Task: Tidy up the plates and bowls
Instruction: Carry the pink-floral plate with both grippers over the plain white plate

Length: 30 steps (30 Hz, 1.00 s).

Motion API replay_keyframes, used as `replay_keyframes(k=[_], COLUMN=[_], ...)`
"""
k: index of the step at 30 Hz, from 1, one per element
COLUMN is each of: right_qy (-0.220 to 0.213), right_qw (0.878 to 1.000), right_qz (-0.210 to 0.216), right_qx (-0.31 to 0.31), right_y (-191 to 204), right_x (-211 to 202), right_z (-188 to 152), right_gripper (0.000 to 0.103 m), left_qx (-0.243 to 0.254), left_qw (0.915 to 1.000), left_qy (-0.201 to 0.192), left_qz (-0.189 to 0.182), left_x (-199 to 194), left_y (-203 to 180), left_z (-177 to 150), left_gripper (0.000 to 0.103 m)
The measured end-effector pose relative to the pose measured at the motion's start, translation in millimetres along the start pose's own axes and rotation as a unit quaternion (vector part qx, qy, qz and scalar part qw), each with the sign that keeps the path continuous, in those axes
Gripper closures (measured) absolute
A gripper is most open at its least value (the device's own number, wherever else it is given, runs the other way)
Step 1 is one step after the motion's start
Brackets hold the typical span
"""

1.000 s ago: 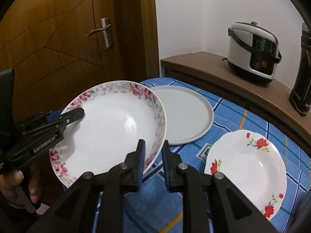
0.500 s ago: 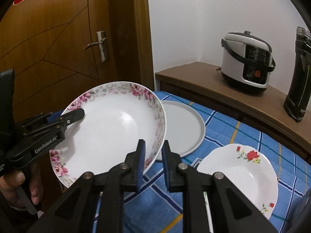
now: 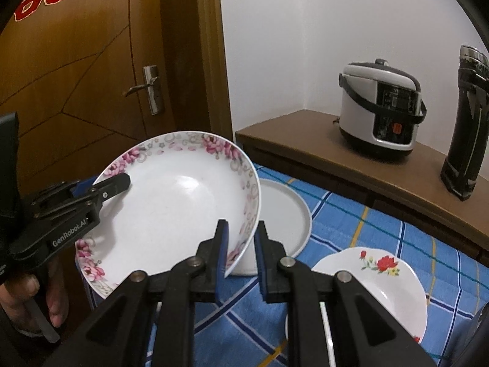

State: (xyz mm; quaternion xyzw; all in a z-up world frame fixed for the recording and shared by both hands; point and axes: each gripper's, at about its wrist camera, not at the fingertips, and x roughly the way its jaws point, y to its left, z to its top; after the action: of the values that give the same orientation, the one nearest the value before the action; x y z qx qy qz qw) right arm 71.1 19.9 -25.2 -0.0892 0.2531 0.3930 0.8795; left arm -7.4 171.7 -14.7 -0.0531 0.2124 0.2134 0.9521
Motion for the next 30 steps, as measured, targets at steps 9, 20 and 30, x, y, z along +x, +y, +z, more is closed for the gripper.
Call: replay_keyframes(k=[9, 20, 30], right_qy=[-0.023, -0.041, -0.059], right_qw=[1.000, 0.999, 0.998], right_qz=[-0.013, -0.020, -0.021], right_qx=[0.002, 0.004, 0.007], right_y=[-2, -6, -11], right_x=[1, 8, 9], right_z=[14, 25, 39], right_gripper=[0.086, 0.086, 0.086], left_qx=[0.000, -0.001, -0.002], left_qw=[0.9998, 0.9991, 0.9975], left_qy=[-0.018, -0.041, -0.069], left_qz=[0.004, 0.011, 0.018], left_x=[7, 12, 11], left_y=[-3, -6, -7], left_z=[13, 25, 40], left_gripper=[0.077, 0.077, 0.077])
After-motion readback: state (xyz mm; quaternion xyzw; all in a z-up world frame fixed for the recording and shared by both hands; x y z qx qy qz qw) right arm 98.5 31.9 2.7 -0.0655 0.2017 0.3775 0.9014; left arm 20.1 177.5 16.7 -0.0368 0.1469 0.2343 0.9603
